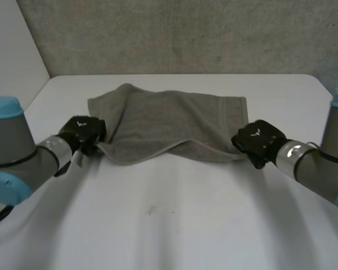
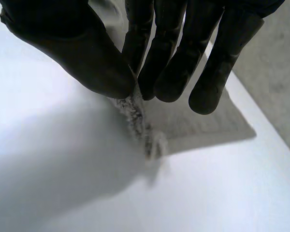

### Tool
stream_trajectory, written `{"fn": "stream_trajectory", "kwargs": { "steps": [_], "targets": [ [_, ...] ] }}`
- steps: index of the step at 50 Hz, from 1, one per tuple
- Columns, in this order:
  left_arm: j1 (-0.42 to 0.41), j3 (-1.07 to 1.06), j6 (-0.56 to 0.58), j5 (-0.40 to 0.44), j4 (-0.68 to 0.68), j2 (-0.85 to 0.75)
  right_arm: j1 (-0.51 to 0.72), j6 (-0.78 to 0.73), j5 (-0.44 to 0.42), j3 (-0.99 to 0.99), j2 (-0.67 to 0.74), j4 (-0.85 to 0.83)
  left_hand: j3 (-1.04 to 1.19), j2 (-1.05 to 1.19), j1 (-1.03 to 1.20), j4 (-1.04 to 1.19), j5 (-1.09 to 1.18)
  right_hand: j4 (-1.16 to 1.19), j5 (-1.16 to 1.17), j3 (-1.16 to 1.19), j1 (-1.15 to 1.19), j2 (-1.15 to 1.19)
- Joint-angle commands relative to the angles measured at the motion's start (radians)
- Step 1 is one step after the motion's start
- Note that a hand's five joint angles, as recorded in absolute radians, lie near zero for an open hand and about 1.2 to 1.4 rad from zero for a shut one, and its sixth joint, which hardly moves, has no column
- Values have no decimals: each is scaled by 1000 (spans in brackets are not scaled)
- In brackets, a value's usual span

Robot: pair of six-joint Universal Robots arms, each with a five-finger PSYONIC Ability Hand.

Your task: Fold the towel.

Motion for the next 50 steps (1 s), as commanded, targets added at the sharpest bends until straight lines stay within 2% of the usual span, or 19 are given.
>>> {"fn": "stream_trajectory", "kwargs": {
  "steps": [1,7,9,12,17,23,28,31,33,34,36,37,39,42,44,50],
  "targets": [
    [42,-175,20,34,-5,195,-109,-8,-2,117,-183,49,180,179,210,179,194,60,57,67,77,73],
    [93,-299,130,36,-28,348,-199,-43,-19,127,-308,234,180,179,210,179,194,60,57,67,77,73],
    [101,-358,219,48,-82,453,-286,-135,-45,124,-360,375,180,179,210,179,194,60,57,67,77,73],
    [108,-394,273,88,-132,547,-342,-227,-85,110,-389,466,180,179,210,179,194,60,57,67,77,73],
    [119,-417,290,117,-153,596,-350,-211,-122,62,-404,472,180,179,210,179,194,60,57,67,77,73],
    [110,-417,293,115,-147,565,-357,-186,-131,15,-374,460,180,179,210,179,194,60,57,67,77,73],
    [98,-342,327,106,-91,368,-342,-174,-105,-83,-212,434,180,179,210,179,194,60,57,67,77,73],
    [95,-309,341,108,-79,326,-341,-166,-106,-138,-130,426,180,179,210,179,194,60,57,67,77,73],
    [84,-219,362,109,-45,224,-331,-161,-106,-171,-87,412,180,179,210,179,194,60,57,67,77,73],
    [84,-219,362,109,-45,223,-331,-161,-106,-171,-87,412,180,179,210,179,194,60,57,67,77,73],
    [64,-101,356,106,-6,121,-273,-120,-105,-253,-4,356,180,179,210,179,194,60,57,67,77,73],
    [64,-101,356,106,-5,121,-273,-120,-105,-254,-4,356,180,179,210,179,194,60,57,67,77,73],
    [47,18,350,108,28,21,-239,-47,-102,-322,68,253,180,179,210,179,194,60,57,67,77,73],
    [41,82,344,106,42,-28,-232,-8,-102,-349,102,196,180,179,210,179,194,60,57,67,77,73],
    [19,202,327,106,59,-117,-213,55,-97,-389,160,77,180,179,210,179,194,60,57,67,77,73],
    [2,379,316,88,68,-245,-163,90,-48,-444,238,-85,180,179,210,179,194,60,57,67,77,73]
  ]
}}
